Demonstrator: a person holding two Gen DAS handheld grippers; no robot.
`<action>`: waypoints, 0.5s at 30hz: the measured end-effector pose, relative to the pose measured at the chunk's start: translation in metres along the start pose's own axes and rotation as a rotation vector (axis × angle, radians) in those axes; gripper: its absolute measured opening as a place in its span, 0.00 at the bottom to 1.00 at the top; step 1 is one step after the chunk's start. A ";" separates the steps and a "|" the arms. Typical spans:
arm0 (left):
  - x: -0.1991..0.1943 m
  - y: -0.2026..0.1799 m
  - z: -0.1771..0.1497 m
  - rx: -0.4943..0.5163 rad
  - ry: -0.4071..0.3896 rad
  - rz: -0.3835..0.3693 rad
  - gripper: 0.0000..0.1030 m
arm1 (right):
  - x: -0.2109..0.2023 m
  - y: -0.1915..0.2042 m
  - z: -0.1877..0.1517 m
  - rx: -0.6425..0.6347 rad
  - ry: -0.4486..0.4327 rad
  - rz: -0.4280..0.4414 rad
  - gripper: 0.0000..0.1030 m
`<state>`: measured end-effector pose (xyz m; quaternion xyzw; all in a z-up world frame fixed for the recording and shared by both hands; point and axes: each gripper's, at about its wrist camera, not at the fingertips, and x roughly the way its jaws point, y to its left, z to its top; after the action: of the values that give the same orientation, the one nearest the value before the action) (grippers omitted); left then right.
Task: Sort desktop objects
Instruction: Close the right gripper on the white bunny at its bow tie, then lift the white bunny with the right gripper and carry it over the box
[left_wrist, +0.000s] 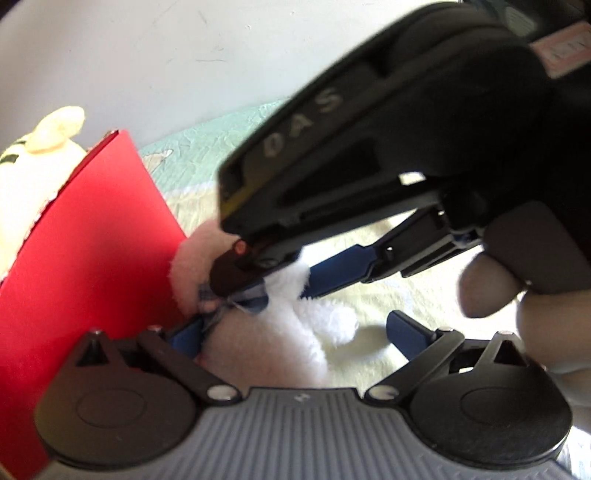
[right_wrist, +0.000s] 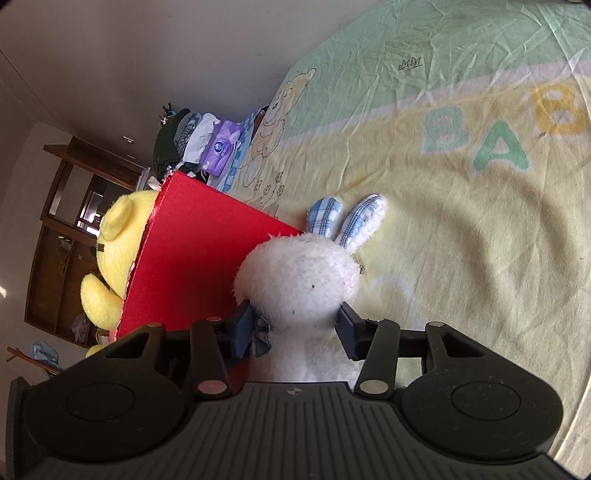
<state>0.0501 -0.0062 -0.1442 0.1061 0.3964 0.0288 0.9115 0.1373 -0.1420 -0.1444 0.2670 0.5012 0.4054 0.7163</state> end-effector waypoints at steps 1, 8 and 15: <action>-0.002 0.001 0.000 0.001 0.001 -0.009 0.94 | -0.003 0.000 -0.002 0.002 0.001 0.001 0.46; -0.025 -0.009 -0.009 0.066 -0.014 -0.091 0.93 | -0.030 -0.004 -0.025 0.068 -0.035 -0.020 0.45; -0.063 -0.022 -0.031 0.166 -0.036 -0.211 0.92 | -0.069 -0.006 -0.074 0.177 -0.106 -0.063 0.45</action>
<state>-0.0160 -0.0312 -0.1247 0.1394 0.3897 -0.1020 0.9046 0.0581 -0.2051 -0.1406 0.3343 0.5048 0.3222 0.7277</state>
